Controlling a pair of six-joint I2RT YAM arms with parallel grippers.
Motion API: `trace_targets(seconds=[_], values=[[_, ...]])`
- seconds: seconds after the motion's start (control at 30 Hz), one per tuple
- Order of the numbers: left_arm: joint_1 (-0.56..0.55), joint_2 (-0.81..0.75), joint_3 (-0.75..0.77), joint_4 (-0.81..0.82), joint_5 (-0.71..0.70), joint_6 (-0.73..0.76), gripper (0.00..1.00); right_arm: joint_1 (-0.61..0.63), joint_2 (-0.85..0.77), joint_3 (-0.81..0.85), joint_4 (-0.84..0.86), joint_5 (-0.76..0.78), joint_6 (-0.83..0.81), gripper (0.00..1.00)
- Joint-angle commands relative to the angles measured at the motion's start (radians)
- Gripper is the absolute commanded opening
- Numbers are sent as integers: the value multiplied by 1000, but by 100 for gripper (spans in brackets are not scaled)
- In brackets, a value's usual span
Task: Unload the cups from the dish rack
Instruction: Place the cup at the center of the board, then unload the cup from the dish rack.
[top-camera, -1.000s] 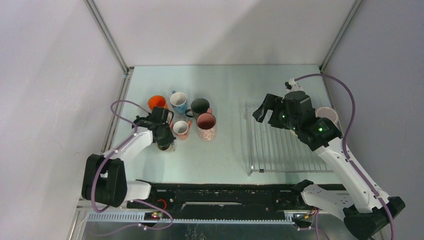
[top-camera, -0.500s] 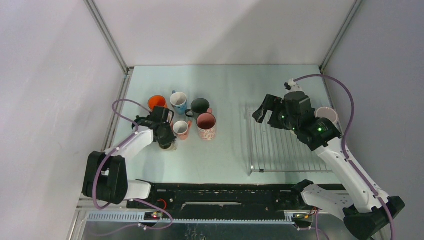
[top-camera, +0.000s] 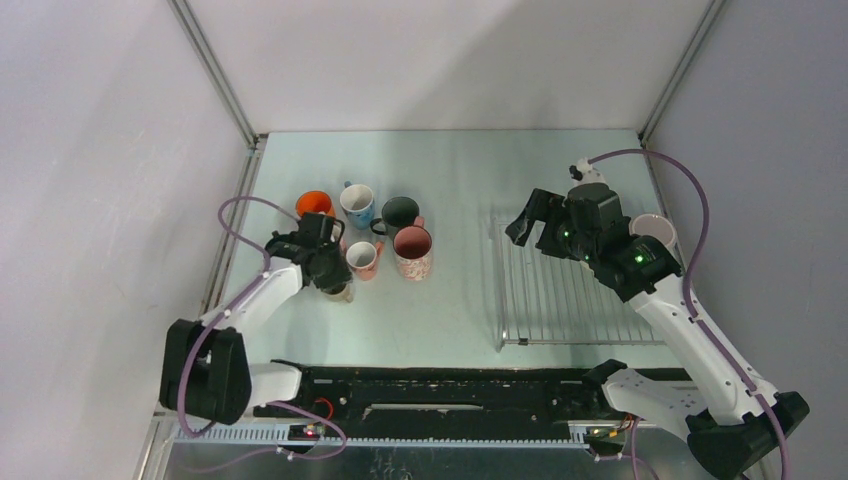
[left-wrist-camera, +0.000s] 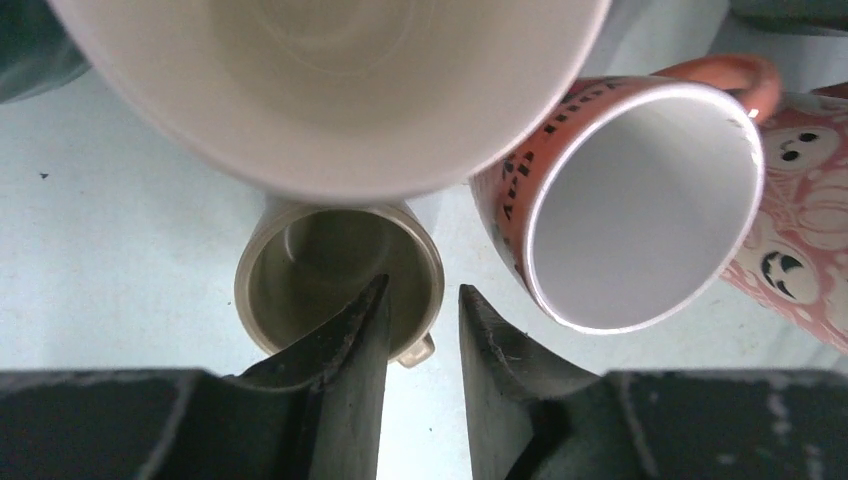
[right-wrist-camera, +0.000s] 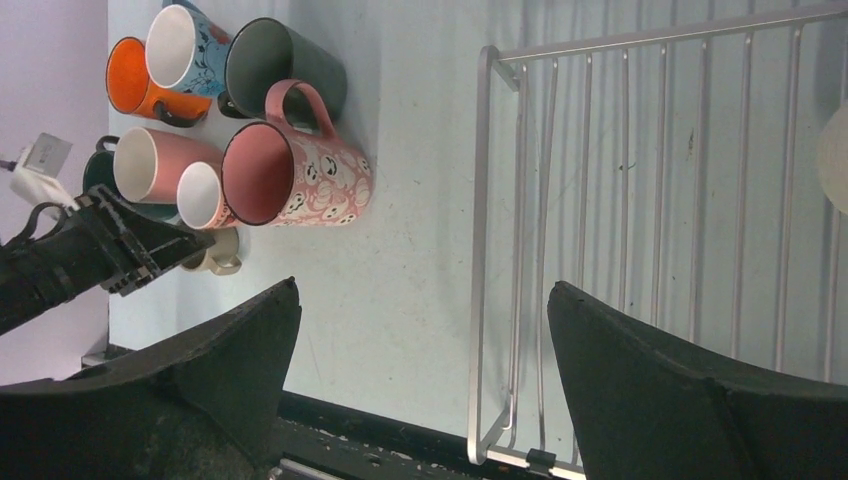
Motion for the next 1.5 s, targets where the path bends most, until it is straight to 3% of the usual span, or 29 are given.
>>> trace_targets(seconds=[0.0,0.33,0.67,0.97,1.1,1.47], values=[[7,-88,12,-30,12,39,39,6,-4,1,-15,43,13,100],[6,-214,85,-89,85,89,51,-16,-9,0,-88,139,70,100],[-2,-341,156,-105,192,142,76,-116,-45,1,-190,263,155,100],[-182,-360,248,-76,213,153,93,-354,-82,-18,-247,290,176,100],[-270,-333,260,-29,215,138,100,-524,-77,-20,-272,299,172,100],[-402,-226,353,-38,222,156,100,-838,-27,-48,-259,350,278,99]])
